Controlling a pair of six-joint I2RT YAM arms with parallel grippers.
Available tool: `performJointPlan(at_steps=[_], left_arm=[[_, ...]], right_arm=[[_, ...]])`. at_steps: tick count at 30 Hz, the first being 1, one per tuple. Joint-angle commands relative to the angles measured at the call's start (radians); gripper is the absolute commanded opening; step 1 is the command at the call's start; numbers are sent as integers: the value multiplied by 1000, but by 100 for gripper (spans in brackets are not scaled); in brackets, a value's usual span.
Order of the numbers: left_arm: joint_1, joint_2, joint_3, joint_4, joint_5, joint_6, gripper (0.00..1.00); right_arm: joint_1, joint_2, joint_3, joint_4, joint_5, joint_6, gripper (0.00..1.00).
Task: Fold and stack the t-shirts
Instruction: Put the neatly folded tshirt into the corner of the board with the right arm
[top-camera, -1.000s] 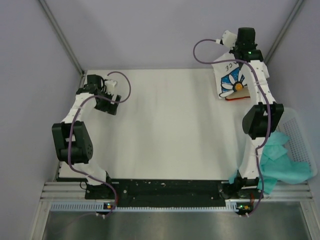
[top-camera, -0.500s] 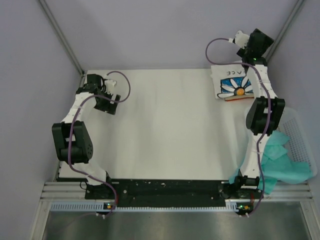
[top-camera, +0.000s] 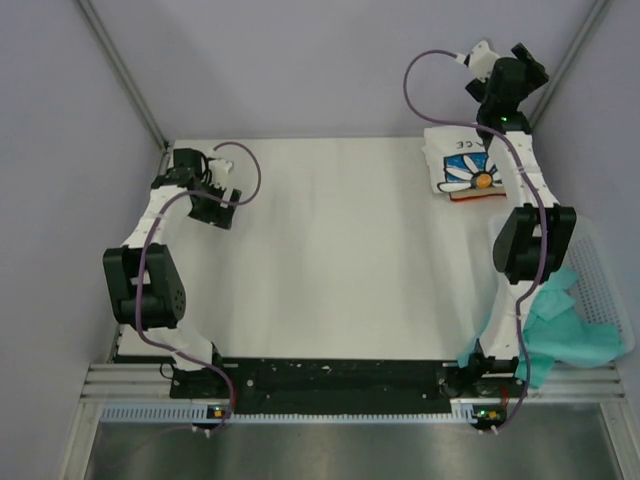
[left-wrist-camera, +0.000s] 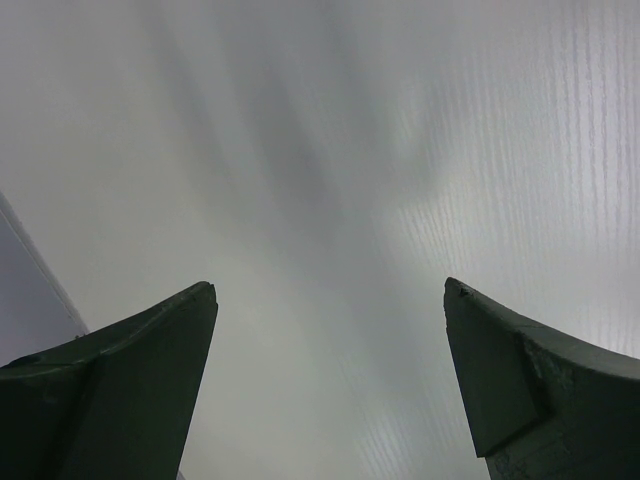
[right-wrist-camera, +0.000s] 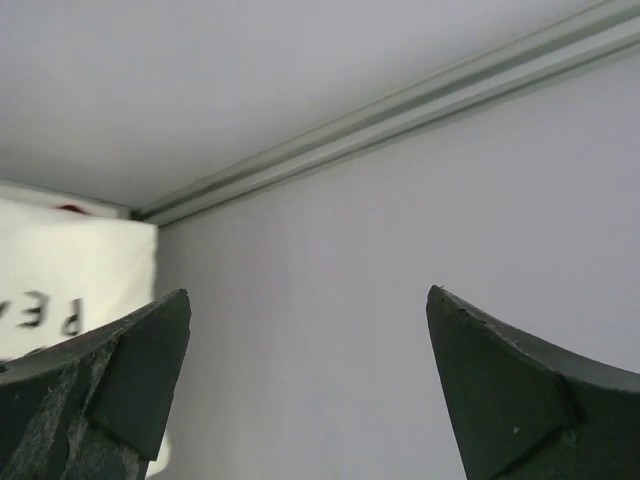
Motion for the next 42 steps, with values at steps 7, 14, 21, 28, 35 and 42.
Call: performJointPlan(at_steps=[7, 14, 21, 28, 35, 42], left_arm=[[5, -182, -189, 192, 156, -55, 99], [4, -285, -392, 389, 274, -135, 99], [4, -449, -668, 707, 273, -170, 99], [4, -614, -946, 1128, 262, -262, 99], [2, -592, -972, 1197, 183, -277, 99], [4, -594, -998, 1237, 176, -277, 99]], right_arm=[[187, -555, -690, 38, -309, 555, 99], [199, -907, -1245, 322, -597, 787, 99], [199, -1113, -1571, 458, -573, 893, 99], [199, -1174, -1802, 670, -335, 930, 99], [198, -1088, -1924, 853, -335, 942, 99], [198, -1074, -1950, 917, -324, 934, 99]])
